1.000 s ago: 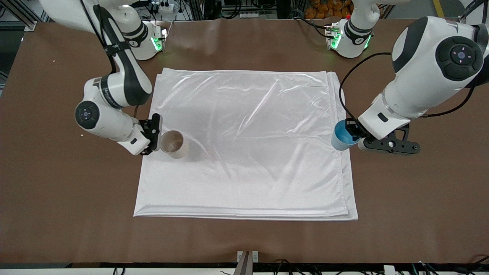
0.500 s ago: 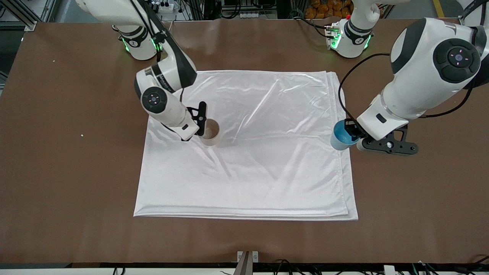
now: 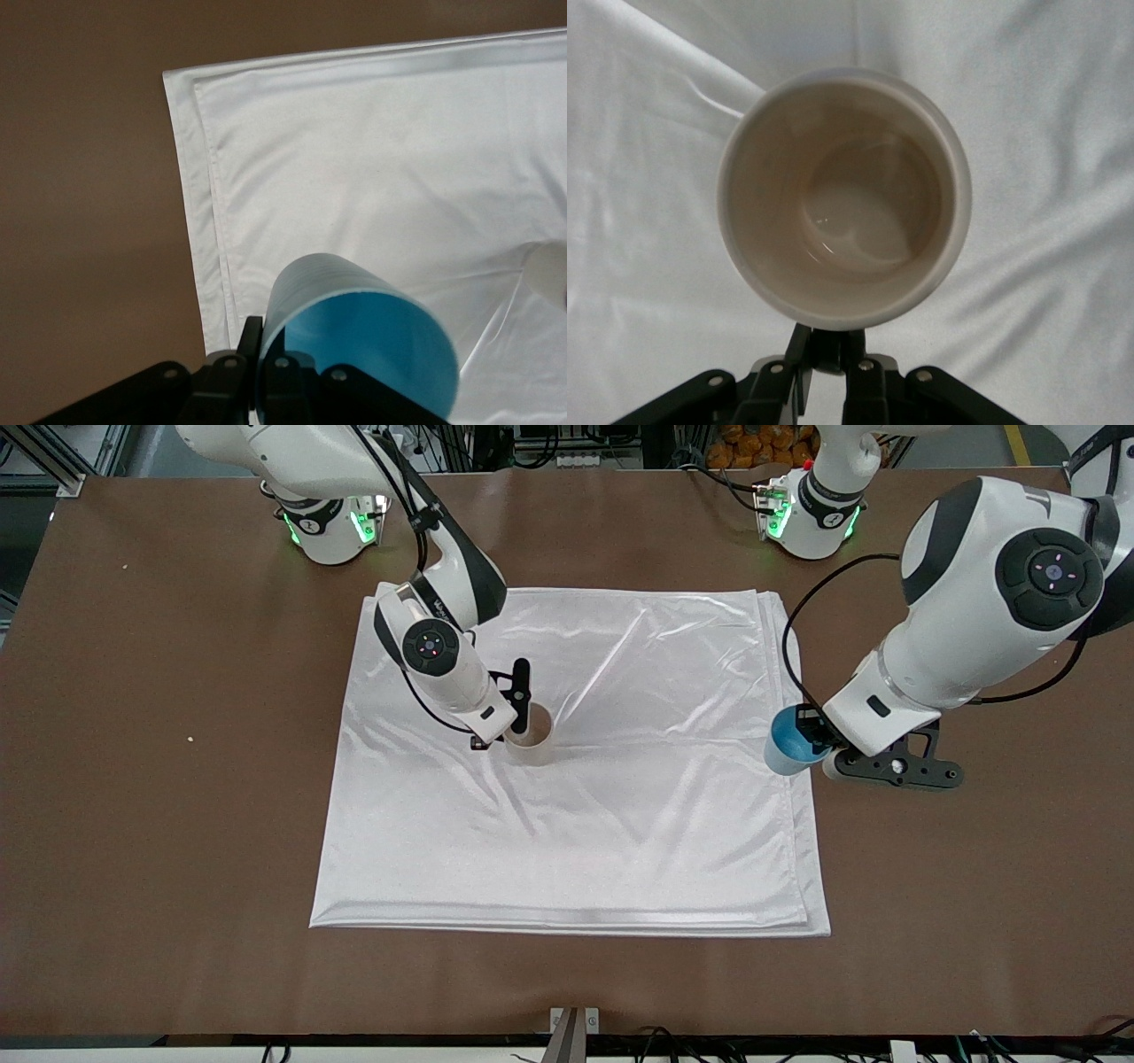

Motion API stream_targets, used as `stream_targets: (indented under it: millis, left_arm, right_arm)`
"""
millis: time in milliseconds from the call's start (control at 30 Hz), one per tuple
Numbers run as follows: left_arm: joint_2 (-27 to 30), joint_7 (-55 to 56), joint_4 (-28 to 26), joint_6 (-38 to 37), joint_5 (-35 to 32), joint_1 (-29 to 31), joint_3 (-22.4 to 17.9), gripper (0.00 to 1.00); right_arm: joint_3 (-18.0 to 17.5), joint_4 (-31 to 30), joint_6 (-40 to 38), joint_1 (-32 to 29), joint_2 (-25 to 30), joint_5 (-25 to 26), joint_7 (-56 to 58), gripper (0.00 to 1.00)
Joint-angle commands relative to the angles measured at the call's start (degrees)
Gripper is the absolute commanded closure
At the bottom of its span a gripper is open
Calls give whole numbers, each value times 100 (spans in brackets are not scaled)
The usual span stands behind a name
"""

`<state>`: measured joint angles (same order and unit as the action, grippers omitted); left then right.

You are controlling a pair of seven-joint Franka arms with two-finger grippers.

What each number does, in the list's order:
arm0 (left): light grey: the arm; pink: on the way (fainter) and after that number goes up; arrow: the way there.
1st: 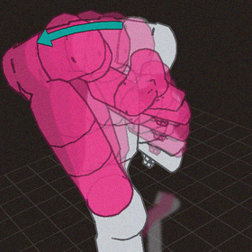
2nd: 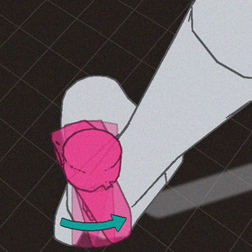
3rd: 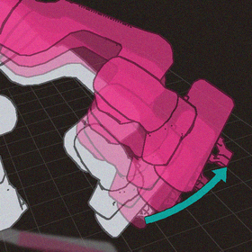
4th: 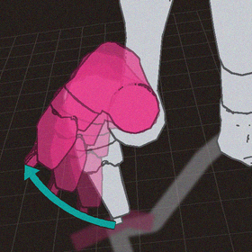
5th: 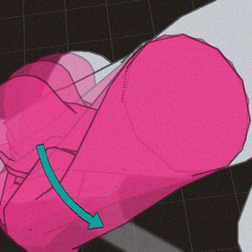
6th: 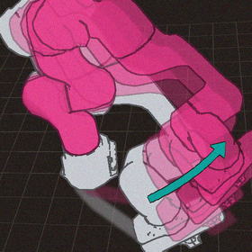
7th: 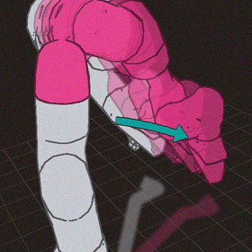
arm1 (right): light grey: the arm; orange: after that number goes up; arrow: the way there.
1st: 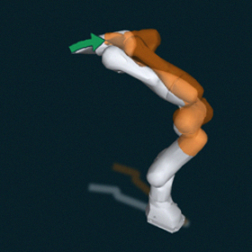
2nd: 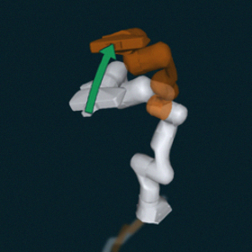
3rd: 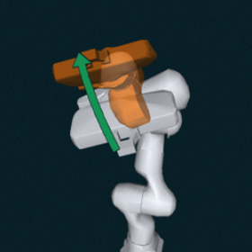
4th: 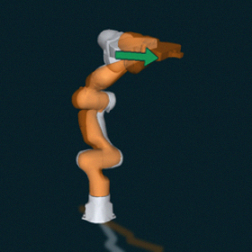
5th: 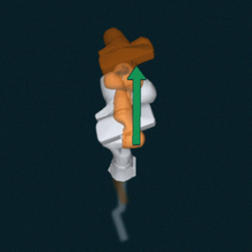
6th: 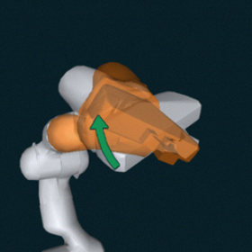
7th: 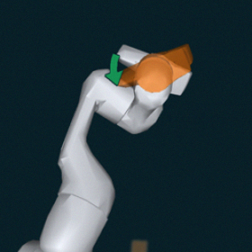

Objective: Place blue cup into white mug on cloth

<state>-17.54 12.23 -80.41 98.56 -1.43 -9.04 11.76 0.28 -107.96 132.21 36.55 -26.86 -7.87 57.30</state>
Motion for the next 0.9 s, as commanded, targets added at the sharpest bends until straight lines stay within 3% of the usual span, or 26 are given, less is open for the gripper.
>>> stream_targets:
  millis: [0, 233, 333, 467, 533, 567, 600, 800, 867]
  left_arm:
    - [14, 60, 34, -65, 72, -18, -15, 100]
    - [5, 139, 34, -65, 125, -62, -15, 100]
    - [5, 253, 25, -65, 125, -89, -7, 100]
    - [5, 245, 25, -65, 117, -98, -7, 100]
    - [5, 210, 25, -56, 116, -89, -7, 100]
    - [5, 210, 25, -65, 116, -89, -7, 100]
    - [5, 236, 25, -56, 116, -97, -7, 100]
    - [-30, 262, 25, -56, 108, -98, -7, 100]
    - [-22, 254, 25, -56, 108, -80, -7, 100]
  right_arm:
    - [42, 407, -46, 72, -284, 49, -78, 100]
    - [42, 521, 121, 160, -452, 76, -70, 100]
    - [42, 521, 148, 195, -478, 76, -70, 88]
    - [42, 521, 148, 221, -478, 76, -78, 84]
    - [42, 521, 148, 221, -478, 76, -70, 72]
    - [42, 530, 148, 212, -469, 84, -70, 56]
    - [42, 530, 148, 221, -469, 84, -70, 45]
    - [42, 565, 130, 212, -417, 102, -61, 32]
    - [42, 592, 104, 204, -399, 102, -52, 20]
